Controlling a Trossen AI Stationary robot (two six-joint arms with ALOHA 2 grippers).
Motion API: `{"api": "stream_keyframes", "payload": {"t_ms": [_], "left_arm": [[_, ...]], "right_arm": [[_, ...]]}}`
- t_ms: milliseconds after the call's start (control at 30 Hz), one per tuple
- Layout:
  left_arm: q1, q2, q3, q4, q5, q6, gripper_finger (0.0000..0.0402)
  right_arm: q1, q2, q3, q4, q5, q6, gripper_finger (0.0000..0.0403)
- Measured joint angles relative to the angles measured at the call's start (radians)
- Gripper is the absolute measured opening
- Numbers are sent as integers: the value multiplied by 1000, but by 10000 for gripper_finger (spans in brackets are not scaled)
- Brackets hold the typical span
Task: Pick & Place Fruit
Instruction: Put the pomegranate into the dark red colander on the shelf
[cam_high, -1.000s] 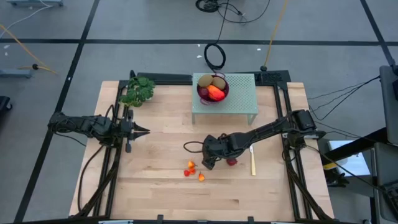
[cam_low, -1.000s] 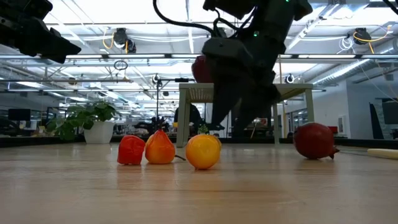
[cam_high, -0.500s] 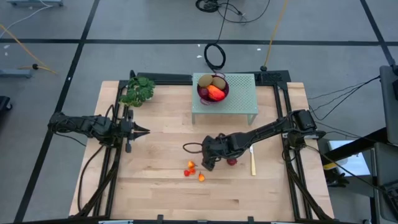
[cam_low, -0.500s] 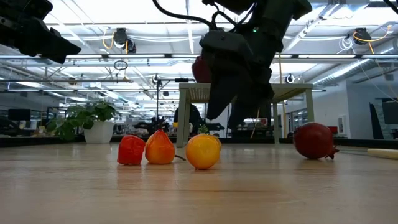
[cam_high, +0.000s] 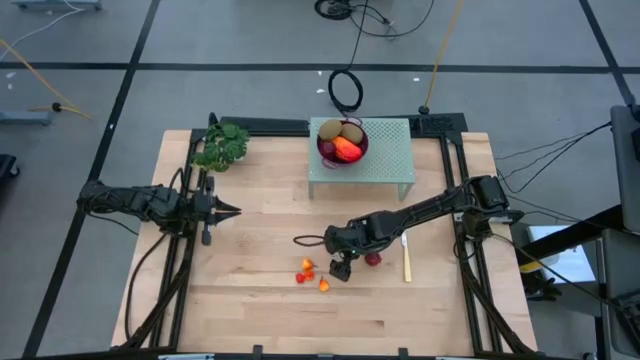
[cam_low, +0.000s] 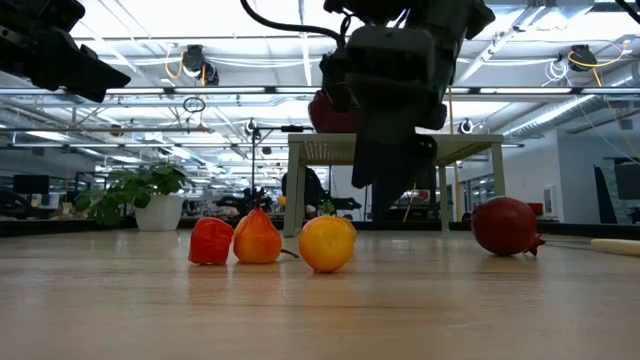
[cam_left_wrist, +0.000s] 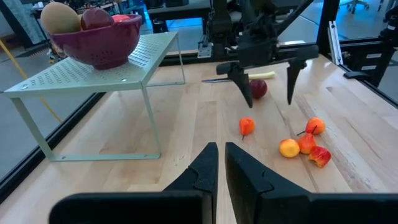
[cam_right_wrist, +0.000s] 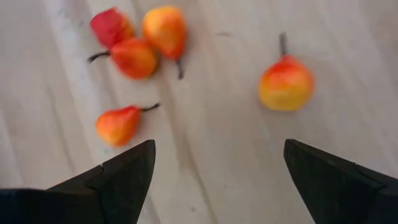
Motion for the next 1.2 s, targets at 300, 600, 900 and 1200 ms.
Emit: {"api": "stream_keyframes", "payload": {"t_ms": [300, 600, 900, 1200], "left_arm": [[0, 0, 0, 0, 0, 0, 33], [0, 0, 0, 0, 0, 1, 33], [0, 0, 0, 0, 0, 0, 33], [0, 0, 0, 2, 0, -17, 33]], "right_arm": [[-1, 0, 0, -1, -99, -25, 350], [-4, 0, 0, -6, -187, -96, 350], [-33, -25, 0, -45, -177, -135, 350], [-30, -190, 0, -201, -75, -208, 350]]}}
